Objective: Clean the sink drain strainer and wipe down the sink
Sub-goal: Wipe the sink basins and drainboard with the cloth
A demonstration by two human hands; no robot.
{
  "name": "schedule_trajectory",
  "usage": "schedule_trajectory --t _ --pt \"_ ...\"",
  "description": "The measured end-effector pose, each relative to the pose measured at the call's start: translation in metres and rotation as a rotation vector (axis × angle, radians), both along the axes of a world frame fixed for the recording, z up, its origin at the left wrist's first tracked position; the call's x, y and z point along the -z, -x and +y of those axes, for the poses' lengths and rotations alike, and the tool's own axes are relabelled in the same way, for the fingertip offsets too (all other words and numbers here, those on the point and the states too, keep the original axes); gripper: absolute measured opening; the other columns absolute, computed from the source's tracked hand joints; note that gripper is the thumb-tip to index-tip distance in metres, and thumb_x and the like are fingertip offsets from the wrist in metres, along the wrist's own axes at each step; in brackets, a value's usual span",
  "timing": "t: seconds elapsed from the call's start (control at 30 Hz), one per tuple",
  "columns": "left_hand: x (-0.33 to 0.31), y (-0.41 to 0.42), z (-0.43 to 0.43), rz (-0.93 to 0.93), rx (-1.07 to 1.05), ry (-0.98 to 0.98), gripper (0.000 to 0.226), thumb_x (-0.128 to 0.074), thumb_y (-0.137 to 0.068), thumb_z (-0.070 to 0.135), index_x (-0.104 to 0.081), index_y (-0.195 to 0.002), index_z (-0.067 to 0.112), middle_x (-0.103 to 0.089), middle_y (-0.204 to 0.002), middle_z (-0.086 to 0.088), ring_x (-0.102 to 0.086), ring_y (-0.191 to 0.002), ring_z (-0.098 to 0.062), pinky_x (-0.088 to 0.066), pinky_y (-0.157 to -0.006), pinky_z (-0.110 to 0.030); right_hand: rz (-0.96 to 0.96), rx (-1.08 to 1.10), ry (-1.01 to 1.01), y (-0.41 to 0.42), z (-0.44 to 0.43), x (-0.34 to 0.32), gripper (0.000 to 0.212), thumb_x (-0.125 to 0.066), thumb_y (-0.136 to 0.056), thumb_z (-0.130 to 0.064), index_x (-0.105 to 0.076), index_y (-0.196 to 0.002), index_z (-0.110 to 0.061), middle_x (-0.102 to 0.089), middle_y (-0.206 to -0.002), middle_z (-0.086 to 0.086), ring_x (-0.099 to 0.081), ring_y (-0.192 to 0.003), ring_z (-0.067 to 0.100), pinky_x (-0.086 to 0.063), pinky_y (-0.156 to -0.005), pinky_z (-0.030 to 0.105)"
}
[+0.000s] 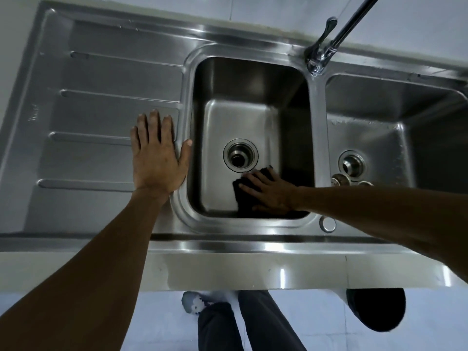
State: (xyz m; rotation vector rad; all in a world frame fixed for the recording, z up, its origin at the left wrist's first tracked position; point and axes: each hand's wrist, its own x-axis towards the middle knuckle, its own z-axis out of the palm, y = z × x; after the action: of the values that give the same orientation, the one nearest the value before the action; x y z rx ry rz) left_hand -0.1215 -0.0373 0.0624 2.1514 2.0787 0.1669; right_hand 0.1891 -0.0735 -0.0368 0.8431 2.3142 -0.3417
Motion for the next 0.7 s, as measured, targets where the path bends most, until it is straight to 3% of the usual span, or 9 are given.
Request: schedule_trajectory --t 0.1,0.23,0.53,0.7 --pt "0.000 -0.001 -0.001 -0.011 0.002 -0.018 0.072 -0.026 -0.102 0.058 -0.022 -0.155 0.009 -0.017 -0.163 -0.021 -0.010 -0.151 -0.041 -0.009 -0.123 -0.054 -0.060 0.245 0.116 0.009 -0.006 0.009 0.077 -0.016 -0.097 -0.069 0.017 -0.156 -0.031 0.024 -0.164 0.008 0.018 -0.150 0.038 0.004 -0.117 0.065" --pt "0.001 -0.001 -0.001 -0.003 0.009 -0.019 0.073 -0.024 -0.103 0.059 -0.021 -0.155 0.008 -0.016 -0.163 -0.022 -0.010 -0.151 -0.042 -0.008 -0.123 -0.055 -0.011 0.455 0.135 0.021 -0.012 0.022 0.082 -0.017 -0.093 -0.075 0.019 -0.155 -0.033 0.030 -0.162 0.005 0.028 -0.148 0.034 0.011 -0.116 0.066" --pt "0.006 -0.001 -0.001 -0.029 0.005 -0.040 0.077 -0.021 -0.101 0.062 -0.019 -0.156 0.008 -0.013 -0.164 -0.021 -0.007 -0.152 -0.041 -0.006 -0.123 -0.054 0.142 0.788 -0.236 0.030 0.026 0.043 0.084 -0.019 -0.094 -0.072 0.002 -0.159 -0.023 0.008 -0.165 0.019 0.009 -0.152 0.037 0.004 -0.119 0.062" --pt "0.011 -0.001 -0.001 -0.021 0.007 -0.100 0.076 -0.023 -0.101 0.062 -0.022 -0.154 0.007 -0.018 -0.163 -0.022 -0.011 -0.151 -0.041 -0.007 -0.123 -0.054 0.167 0.754 -0.364 0.018 0.111 0.048 0.087 -0.021 -0.094 -0.073 -0.003 -0.159 -0.019 0.000 -0.165 0.020 -0.001 -0.153 0.037 -0.002 -0.120 0.061"
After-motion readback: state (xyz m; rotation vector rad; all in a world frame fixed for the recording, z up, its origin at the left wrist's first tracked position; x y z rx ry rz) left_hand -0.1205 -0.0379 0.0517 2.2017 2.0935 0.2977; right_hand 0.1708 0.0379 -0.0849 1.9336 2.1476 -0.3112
